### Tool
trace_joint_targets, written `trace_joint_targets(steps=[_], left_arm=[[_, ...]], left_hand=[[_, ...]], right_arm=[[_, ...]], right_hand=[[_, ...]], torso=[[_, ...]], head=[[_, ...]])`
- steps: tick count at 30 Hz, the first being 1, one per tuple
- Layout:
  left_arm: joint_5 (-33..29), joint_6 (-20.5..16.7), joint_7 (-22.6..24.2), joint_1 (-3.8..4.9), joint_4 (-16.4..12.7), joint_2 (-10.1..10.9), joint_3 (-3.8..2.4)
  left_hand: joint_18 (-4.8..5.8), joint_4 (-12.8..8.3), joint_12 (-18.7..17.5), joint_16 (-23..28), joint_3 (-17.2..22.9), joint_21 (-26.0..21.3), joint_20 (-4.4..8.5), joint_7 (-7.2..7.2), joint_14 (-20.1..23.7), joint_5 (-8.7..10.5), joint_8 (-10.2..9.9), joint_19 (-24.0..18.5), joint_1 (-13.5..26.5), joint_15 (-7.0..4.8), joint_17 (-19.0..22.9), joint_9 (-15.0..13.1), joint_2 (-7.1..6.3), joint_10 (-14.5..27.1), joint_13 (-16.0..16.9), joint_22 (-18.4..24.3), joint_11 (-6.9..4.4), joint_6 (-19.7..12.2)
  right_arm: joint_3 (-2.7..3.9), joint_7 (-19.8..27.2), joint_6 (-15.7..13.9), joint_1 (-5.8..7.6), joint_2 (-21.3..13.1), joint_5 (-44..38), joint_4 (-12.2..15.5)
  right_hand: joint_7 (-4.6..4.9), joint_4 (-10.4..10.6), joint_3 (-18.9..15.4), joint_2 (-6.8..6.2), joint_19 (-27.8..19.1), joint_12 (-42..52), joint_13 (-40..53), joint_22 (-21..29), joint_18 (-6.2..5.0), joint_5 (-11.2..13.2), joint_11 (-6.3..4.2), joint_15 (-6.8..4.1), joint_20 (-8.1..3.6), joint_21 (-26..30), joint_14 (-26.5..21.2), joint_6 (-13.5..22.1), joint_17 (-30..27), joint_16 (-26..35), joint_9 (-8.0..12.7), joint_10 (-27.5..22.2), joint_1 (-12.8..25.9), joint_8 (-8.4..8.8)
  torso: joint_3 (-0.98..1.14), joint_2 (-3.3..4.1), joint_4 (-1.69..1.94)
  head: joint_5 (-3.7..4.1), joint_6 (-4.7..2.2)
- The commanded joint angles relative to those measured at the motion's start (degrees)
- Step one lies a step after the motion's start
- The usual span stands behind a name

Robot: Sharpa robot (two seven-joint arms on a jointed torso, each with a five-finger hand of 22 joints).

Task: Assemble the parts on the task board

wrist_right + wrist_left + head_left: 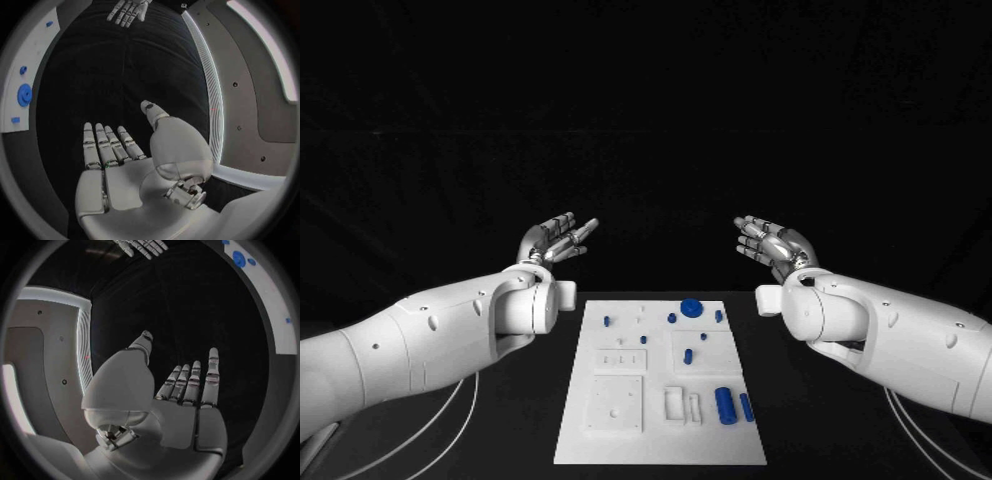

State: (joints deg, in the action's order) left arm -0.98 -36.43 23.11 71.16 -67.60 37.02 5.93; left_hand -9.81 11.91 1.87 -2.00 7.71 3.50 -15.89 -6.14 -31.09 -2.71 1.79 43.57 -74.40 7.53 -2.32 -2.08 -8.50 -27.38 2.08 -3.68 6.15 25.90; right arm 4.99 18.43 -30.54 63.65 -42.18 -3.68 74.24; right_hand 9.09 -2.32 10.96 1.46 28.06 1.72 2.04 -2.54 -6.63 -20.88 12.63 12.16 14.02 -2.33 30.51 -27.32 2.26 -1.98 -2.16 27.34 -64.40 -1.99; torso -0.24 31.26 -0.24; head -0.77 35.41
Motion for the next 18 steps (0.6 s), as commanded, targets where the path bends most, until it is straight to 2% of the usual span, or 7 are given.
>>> trace_joint_targets(steps=[1, 6, 12, 13, 14, 16, 18], left_arm=[[-0.87, 7.66, -4.66, 1.79, 3.84, -1.35, 0.73], [-1.16, 10.37, -6.53, 4.08, 8.50, -2.97, 1.92], [-1.25, 11.11, -7.05, 4.71, 9.79, -3.42, 2.24], [-1.30, 11.32, -5.72, 4.71, 6.68, -1.04, 2.25], [-1.20, 11.29, -5.44, 4.71, 6.38, -0.84, 2.26], [-0.90, 11.17, -5.02, 4.71, 5.73, -0.41, 2.26], [-0.13, 11.12, -4.73, 4.72, 4.76, 0.23, 2.26]], left_hand=[[-1.29, 0.48, 0.37, -0.46, 0.26, 0.28, -0.57, -0.27, -1.60, -0.31, 0.44, 1.83, -2.72, 0.28, -0.16, -0.18, -0.15, -1.65, 0.16, -0.18, 0.29, 1.44], [-1.31, 0.33, 0.39, -0.48, 0.26, 0.32, -0.56, -0.49, -2.02, -0.30, 0.45, 1.89, -2.74, 0.27, -0.18, -0.19, 0.03, -2.19, 0.19, -0.20, 0.43, 1.92], [-1.70, -1.50, 0.55, -0.75, 0.28, 0.61, -0.46, -1.43, -6.14, -0.35, 0.64, 3.04, -2.44, 0.51, -0.39, -0.34, 1.57, -5.24, 0.32, -0.34, 1.28, 4.34], [-1.94, -2.21, 0.57, -0.82, 0.22, 0.88, -0.40, -1.81, -8.18, -0.46, 0.73, 3.80, -2.43, 0.73, -0.46, -0.40, 2.20, -6.72, 0.36, -0.44, 1.65, 5.72], [-2.15, -3.57, 0.58, -0.72, -0.21, 1.01, -0.34, -2.12, -10.18, -0.55, 0.65, 4.60, -2.06, 0.94, -0.48, -0.40, 3.05, -8.30, 0.44, -0.46, 1.94, 7.05], [-1.49, -6.46, 1.22, -2.09, -0.94, 2.59, 2.19, -3.53, -23.72, -1.24, 1.31, 8.05, -1.90, 2.60, -1.14, -0.84, 5.35, -20.48, 0.84, -1.00, 3.36, 15.24], [0.99, -8.81, 1.97, -3.59, -1.73, 4.86, 5.57, -3.53, -30.52, -1.36, 1.85, 12.24, -2.05, 1.34, -1.68, -1.39, 7.01, -30.85, 1.22, -1.77, 2.93, 24.30]], right_arm=[[0.69, -8.61, 13.08, 0.61, 0.52, -5.15, -3.00], [1.85, -12.55, 18.56, 1.45, 1.11, -7.01, -6.81], [2.30, -14.04, 20.64, 1.77, 1.34, -7.72, -8.26], [2.30, -11.69, 17.06, 1.77, 1.88, -25.46, -10.12], [2.30, -11.32, 16.63, 1.77, 2.05, -27.38, -10.25], [2.30, -10.68, 15.77, 1.77, 2.36, -31.01, -10.44], [2.30, -10.13, 14.91, 1.76, 2.63, -35.52, -10.50]], right_hand=[[2.74, -1.29, 0.82, 0.34, 2.19, 0.53, 0.22, -0.21, -0.44, -0.52, 0.50, 0.54, -0.06, -0.51, 3.31, -2.95, 0.21, -0.48, -0.22, 3.32, -4.06, -0.39], [2.16, -3.09, 0.45, -0.07, 4.58, 0.73, 0.42, -0.35, 0.12, 0.13, 0.08, 0.19, -0.81, -0.69, 8.24, -7.34, 0.42, -0.69, -0.42, 8.03, -6.07, -0.59], [1.31, -5.49, 1.74, -1.01, 13.82, 1.12, 0.91, -0.94, 0.22, 0.49, -1.53, -1.09, -2.33, -1.84, 20.61, -17.57, 0.86, -1.12, -0.83, 19.65, -7.33, -1.00], [1.01, -5.89, 2.24, -1.24, 17.20, 1.25, 1.04, -1.14, 0.18, 0.58, -2.01, -1.68, -2.82, -2.41, 25.18, -20.59, 1.07, -1.31, -0.97, 23.42, -7.47, -1.14], [0.75, -6.44, 2.81, -1.53, 20.02, 1.41, 1.15, -1.27, 0.22, 0.65, -2.41, -2.17, -3.28, -2.88, 27.67, -23.24, 1.17, -1.40, -1.09, 26.51, -7.72, -1.24], [0.20, -7.16, 3.93, -2.05, 23.67, 1.61, 1.25, -1.50, 0.13, 0.22, -3.42, -3.38, -4.33, -3.82, 30.92, -29.59, 1.40, -1.77, -1.51, 31.21, -7.71, -1.74], [-0.64, -8.15, 6.15, -2.80, 27.81, 1.58, 1.29, -1.68, 0.06, -0.30, -4.69, -5.34, -6.14, -5.35, 36.00, -33.00, 1.60, -1.87, -1.71, 34.94, -7.39, -1.76]], torso=[[-0.01, -0.01, 0.00], [-0.01, -0.01, 0.00], [-0.01, -0.01, 0.00], [-0.18, 0.21, 0.21], [-0.15, 0.28, 0.24], [-0.13, 0.39, 0.28], [-0.14, 0.67, 0.40]], head=[[0.00, 0.01], [0.00, 0.01], [0.00, 0.01], [-0.05, 0.92], [-0.04, 0.93], [0.01, 0.99], [0.12, 0.91]])
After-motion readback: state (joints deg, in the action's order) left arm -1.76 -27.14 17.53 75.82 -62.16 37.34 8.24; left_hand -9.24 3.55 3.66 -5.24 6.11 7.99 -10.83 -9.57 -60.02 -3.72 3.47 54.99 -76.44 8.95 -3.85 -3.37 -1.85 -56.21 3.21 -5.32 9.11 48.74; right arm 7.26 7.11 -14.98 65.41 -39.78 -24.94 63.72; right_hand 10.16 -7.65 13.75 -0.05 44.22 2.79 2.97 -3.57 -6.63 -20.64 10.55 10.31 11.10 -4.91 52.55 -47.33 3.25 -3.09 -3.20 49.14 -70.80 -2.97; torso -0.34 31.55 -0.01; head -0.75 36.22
